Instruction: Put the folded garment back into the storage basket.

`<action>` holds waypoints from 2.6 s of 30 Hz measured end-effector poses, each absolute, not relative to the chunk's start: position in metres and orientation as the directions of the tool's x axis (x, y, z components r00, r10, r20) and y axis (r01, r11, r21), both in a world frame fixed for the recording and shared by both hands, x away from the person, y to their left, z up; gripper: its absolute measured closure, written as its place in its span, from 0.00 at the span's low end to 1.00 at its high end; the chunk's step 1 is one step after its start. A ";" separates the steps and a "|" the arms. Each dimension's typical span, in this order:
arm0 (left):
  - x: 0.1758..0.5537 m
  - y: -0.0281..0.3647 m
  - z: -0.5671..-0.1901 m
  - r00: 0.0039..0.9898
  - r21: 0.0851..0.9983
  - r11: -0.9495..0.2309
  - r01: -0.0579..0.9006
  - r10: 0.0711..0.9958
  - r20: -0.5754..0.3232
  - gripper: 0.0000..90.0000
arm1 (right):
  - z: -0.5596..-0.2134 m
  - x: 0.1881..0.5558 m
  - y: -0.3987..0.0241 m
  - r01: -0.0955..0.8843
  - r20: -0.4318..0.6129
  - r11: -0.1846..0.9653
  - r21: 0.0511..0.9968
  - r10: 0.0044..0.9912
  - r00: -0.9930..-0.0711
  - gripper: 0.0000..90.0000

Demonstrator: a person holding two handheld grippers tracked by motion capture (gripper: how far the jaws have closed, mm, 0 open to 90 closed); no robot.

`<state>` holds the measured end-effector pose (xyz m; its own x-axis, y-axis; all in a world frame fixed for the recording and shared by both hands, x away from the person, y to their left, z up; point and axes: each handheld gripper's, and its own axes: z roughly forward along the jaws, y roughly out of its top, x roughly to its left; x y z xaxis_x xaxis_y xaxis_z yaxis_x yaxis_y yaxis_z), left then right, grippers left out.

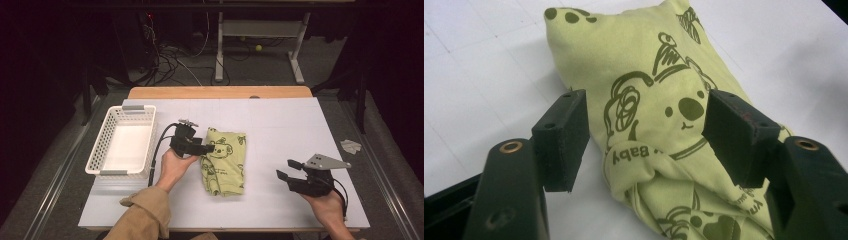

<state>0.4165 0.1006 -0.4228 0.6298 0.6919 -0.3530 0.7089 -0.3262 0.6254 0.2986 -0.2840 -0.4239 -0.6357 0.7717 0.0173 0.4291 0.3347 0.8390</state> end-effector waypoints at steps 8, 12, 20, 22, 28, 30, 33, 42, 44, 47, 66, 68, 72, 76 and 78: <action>0.423 0.089 -0.428 0.613 0.617 -0.300 0.727 0.689 -0.387 0.32 | -0.433 0.281 -0.310 0.401 0.030 0.270 0.875 0.797 -0.604 0.45; 0.432 0.082 -0.430 0.594 0.595 -0.298 0.747 0.701 -0.394 0.29 | -0.440 0.276 -0.321 0.414 0.044 0.251 0.875 0.810 -0.584 0.43; 0.440 0.080 -0.447 0.552 0.520 -0.312 0.795 0.728 -0.407 0.23 | -0.451 0.263 -0.338 0.415 0.035 0.229 0.880 0.841 -0.539 0.40; 0.438 0.080 -0.448 0.553 0.518 -0.315 0.795 0.726 -0.408 0.24 | -0.452 0.260 -0.340 0.413 0.035 0.226 0.882 0.844 -0.536 0.40; 0.433 0.081 -0.453 0.558 0.498 -0.333 0.801 0.717 -0.418 0.24 | -0.458 0.254 -0.345 0.422 0.047 0.208 0.882 0.853 -0.519 0.39; 0.430 0.081 -0.456 0.560 0.497 -0.334 0.801 0.712 -0.424 0.24 | -0.460 0.252 -0.346 0.423 0.046 0.209 0.882 0.855 -0.517 0.39; 0.427 0.079 -0.455 0.570 0.495 -0.352 0.794 0.713 -0.409 0.25 | -0.464 0.248 -0.349 0.418 0.038 0.208 0.884 0.860 -0.508 0.39; 0.412 0.074 -0.457 0.595 0.526 -0.374 0.764 0.723 -0.351 0.31 | -0.465 0.242 -0.353 0.416 0.039 0.191 0.889 0.874 -0.484 0.39; 0.408 0.070 -0.457 0.609 0.532 -0.398 0.747 0.730 -0.309 0.33 | -0.466 0.243 -0.353 0.420 0.045 0.186 0.888 0.875 -0.483 0.39; 0.406 0.068 -0.456 0.617 0.526 -0.419 0.740 0.734 -0.283 0.36 | -0.467 0.243 -0.353 0.426 0.046 0.190 0.885 0.874 -0.485 0.40; 0.400 0.070 -0.454 0.630 0.523 -0.419 0.742 0.702 -0.332 0.64 | -0.467 0.245 -0.350 0.425 0.034 0.210 0.880 0.866 -0.499 0.40; 0.401 0.072 -0.454 0.627 0.527 -0.406 0.747 0.695 -0.353 0.66 | -0.467 0.245 -0.350 0.422 0.031 0.212 0.881 0.865 -0.500 0.40; 0.404 0.077 -0.453 0.623 0.527 -0.391 0.755 0.677 -0.391 0.67 | -0.467 0.245 -0.350 0.422 0.037 0.207 0.883 0.864 -0.501 0.40; 0.405 0.080 -0.449 0.625 0.540 -0.375 0.754 0.663 -0.412 0.67 | -0.467 0.245 -0.351 0.418 0.036 0.202 0.886 0.868 -0.496 0.41; 0.404 0.080 -0.446 0.628 0.543 -0.376 0.751 0.661 -0.411 0.68 | -0.467 0.245 -0.351 0.424 0.039 0.206 0.882 0.865 -0.500 0.41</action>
